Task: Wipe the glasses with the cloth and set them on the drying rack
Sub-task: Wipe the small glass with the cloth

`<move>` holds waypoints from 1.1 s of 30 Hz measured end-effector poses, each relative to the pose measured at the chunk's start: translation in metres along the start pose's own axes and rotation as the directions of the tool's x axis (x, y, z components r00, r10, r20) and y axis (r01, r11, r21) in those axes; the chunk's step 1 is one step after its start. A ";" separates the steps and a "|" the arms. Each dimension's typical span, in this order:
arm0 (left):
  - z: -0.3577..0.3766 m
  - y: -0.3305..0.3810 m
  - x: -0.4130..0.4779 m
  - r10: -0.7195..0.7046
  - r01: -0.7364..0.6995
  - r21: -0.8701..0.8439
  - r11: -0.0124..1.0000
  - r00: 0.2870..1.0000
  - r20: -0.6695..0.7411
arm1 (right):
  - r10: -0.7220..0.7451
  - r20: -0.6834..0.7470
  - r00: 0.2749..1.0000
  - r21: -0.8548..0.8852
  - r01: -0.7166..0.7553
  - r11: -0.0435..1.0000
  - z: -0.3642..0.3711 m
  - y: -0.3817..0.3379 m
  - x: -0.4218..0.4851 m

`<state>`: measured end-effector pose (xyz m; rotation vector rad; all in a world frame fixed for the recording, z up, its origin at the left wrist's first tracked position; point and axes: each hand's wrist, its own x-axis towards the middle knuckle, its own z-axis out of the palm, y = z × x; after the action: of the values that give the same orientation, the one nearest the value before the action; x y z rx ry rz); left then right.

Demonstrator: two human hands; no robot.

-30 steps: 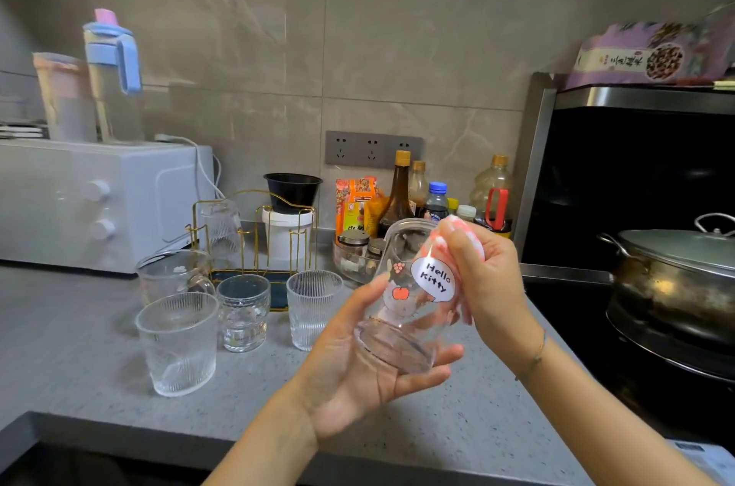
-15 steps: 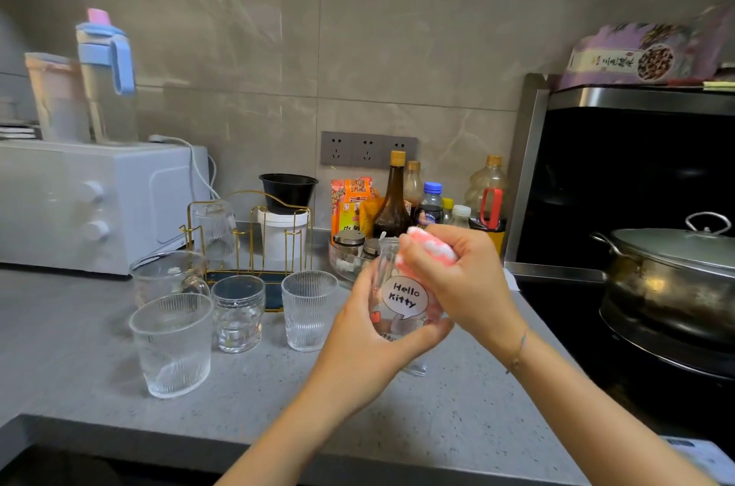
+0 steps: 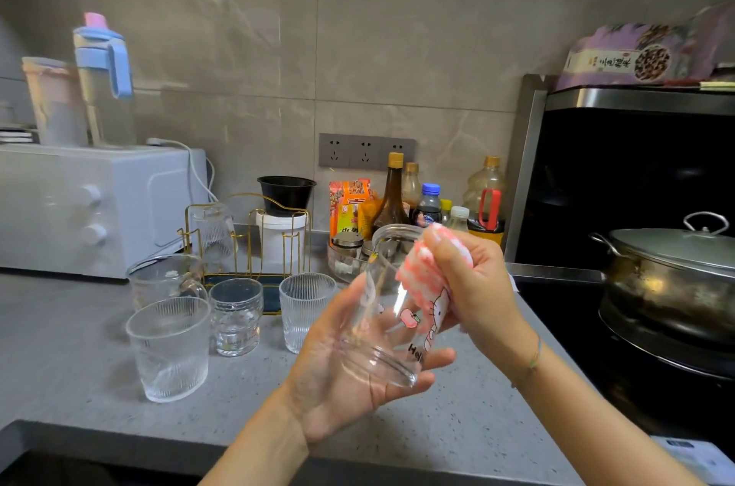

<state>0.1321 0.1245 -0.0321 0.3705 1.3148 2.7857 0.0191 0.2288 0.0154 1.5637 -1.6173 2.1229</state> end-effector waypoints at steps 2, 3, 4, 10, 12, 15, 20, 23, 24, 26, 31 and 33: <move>-0.002 0.003 0.002 0.000 0.006 0.083 0.997 0.997 -0.076 | 0.003 -0.007 1.000 -0.021 -0.003 1.000 -0.003 -0.003 0.002; -0.002 0.006 0.003 0.018 0.000 0.135 0.991 0.991 -0.133 | -0.004 -0.009 1.000 -0.038 0.004 0.999 -0.005 -0.003 0.004; -0.002 0.008 0.003 0.044 -0.006 0.202 0.979 0.982 -0.184 | -0.015 -0.005 1.000 -0.067 0.014 0.998 -0.006 -0.004 0.005; 0.013 0.008 0.008 0.331 0.015 0.792 0.611 0.903 -0.273 | -0.037 0.004 0.999 -0.250 0.037 0.968 -0.007 -0.005 0.007; 0.009 0.004 0.009 0.457 -0.015 0.847 0.531 0.847 -0.272 | -0.062 0.001 0.998 -0.305 0.059 0.950 -0.005 -0.005 0.008; 0.000 0.000 0.009 0.538 -0.090 0.852 0.516 0.808 -0.240 | -0.058 -0.024 0.998 -0.313 0.047 0.948 -0.002 -0.004 0.007; 0.002 0.001 0.005 0.465 -0.139 0.756 0.640 0.853 -0.237 | -0.074 -0.024 0.997 -0.299 0.064 0.952 0.002 -0.004 0.006; 0.007 0.005 0.000 0.361 -0.143 0.605 0.784 0.896 -0.257 | -0.066 -0.030 0.997 -0.190 0.059 0.980 0.002 -0.005 0.006; 0.008 0.006 0.000 0.326 -0.155 0.523 0.838 0.911 -0.252 | -0.062 -0.037 0.997 -0.130 0.056 0.990 0.003 -0.006 0.007; 0.008 0.005 -0.001 0.222 -0.160 0.279 0.947 0.952 -0.208 | -0.068 -0.047 0.997 -0.034 0.067 0.997 0.003 -0.008 0.007; 0.007 0.007 0.000 0.088 -0.091 -0.021 0.996 0.992 -0.085 | -0.060 -0.062 0.996 -0.005 0.060 0.998 0.004 -0.010 0.005; 0.004 0.011 0.001 0.061 -0.054 0.071 0.996 0.994 -0.091 | -0.061 -0.049 0.997 -0.054 0.058 0.997 0.004 -0.012 0.006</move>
<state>0.1329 0.1210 -0.0214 0.2886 1.4441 2.8432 0.0253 0.2283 0.0275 1.5106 -1.5768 2.0562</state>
